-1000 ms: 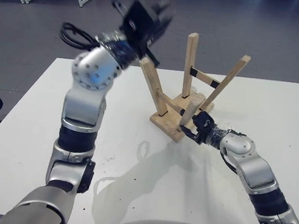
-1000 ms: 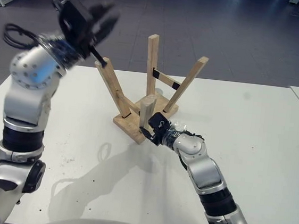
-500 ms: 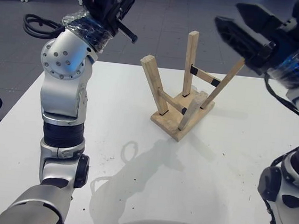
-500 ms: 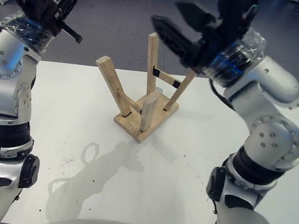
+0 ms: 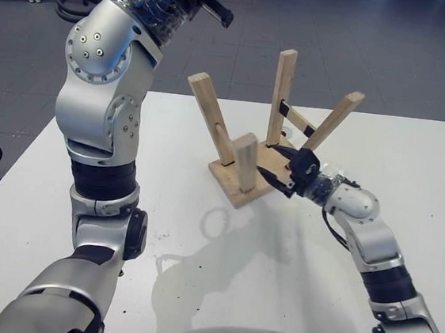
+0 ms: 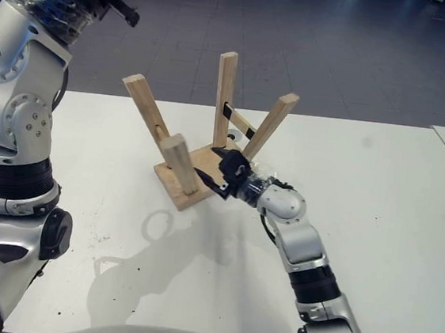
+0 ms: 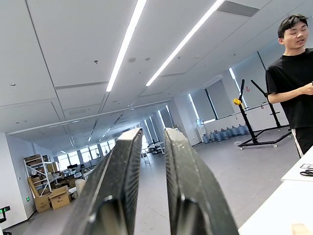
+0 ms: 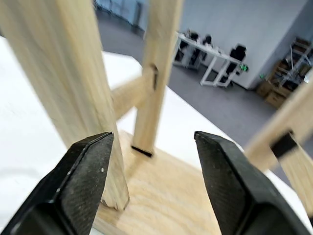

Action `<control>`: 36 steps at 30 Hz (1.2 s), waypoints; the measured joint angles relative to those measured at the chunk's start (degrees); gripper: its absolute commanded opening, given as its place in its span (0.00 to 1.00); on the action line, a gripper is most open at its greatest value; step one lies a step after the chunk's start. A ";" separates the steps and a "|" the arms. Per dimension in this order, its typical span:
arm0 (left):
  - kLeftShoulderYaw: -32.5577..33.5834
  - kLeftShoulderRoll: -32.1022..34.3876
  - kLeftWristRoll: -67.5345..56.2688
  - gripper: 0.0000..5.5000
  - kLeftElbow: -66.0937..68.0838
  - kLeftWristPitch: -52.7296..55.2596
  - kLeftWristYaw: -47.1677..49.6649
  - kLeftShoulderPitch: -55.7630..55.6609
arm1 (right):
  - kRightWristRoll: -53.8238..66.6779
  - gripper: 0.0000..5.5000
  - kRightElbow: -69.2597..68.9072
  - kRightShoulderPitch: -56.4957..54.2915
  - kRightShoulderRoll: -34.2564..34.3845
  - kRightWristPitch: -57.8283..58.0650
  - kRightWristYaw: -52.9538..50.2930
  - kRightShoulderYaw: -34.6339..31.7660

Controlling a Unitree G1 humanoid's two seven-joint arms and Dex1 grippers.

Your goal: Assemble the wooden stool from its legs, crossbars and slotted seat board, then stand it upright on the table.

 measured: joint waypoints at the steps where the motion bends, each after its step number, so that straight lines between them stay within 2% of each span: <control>1: 0.03 0.28 -0.18 0.15 0.35 0.05 -0.06 -0.14 | 0.35 0.55 -1.30 0.01 0.70 0.33 0.15 0.31; 3: 0.29 1.23 -0.35 0.15 1.37 0.40 -0.19 -0.88 | 1.23 0.55 -5.29 0.09 1.26 2.72 0.23 0.42; 6: 2.78 0.83 -5.35 0.15 1.36 4.90 0.46 -2.68 | 3.68 0.55 -9.31 0.03 1.68 7.11 -2.21 -3.28; 9: 7.48 -1.65 -17.33 0.15 -2.31 13.52 2.71 -5.43 | 6.22 0.55 -12.70 -1.39 2.42 11.04 -6.89 -10.09; 12: 8.65 -4.20 -28.69 0.15 -6.32 24.05 5.43 -3.44 | 6.53 0.55 -13.65 -2.22 0.85 12.71 -9.95 -15.44; 14: 4.64 -7.12 -31.30 0.15 -7.31 29.86 7.34 5.87 | 6.23 0.55 -12.20 -2.22 -0.57 13.28 -11.40 -18.16; 16: -2.02 -6.34 -27.75 0.15 -5.96 30.45 6.56 14.99 | 6.01 0.55 -11.82 -2.23 -0.94 13.33 -11.64 -18.58; 20: -10.29 -3.81 -24.72 0.15 -5.39 26.60 2.64 27.08 | 6.37 0.55 -11.52 -2.66 -1.20 13.64 -12.11 -19.52; 22: -10.27 -1.84 -21.29 0.15 0.59 29.12 4.35 29.56 | 7.12 0.55 -11.60 -4.57 -2.01 13.85 -12.66 -22.15; 24: -4.45 -0.14 -20.85 0.15 3.98 28.96 5.30 22.11 | 7.88 0.55 -11.49 -7.20 -2.61 13.97 -13.28 -23.89; 27: 1.16 -0.10 -23.10 0.15 5.42 27.86 5.27 9.88 | 8.81 0.55 -10.83 -8.69 -2.95 14.19 -13.26 -24.72; 29: 3.30 0.32 -25.36 0.15 3.90 27.26 4.15 5.53 | 8.84 0.55 -10.56 -8.83 -3.11 14.18 -13.13 -24.79; 36: 2.23 2.64 -30.44 0.15 -1.86 32.39 -1.52 12.85 | 8.78 0.55 -7.98 -8.81 -3.36 13.88 -12.85 -24.87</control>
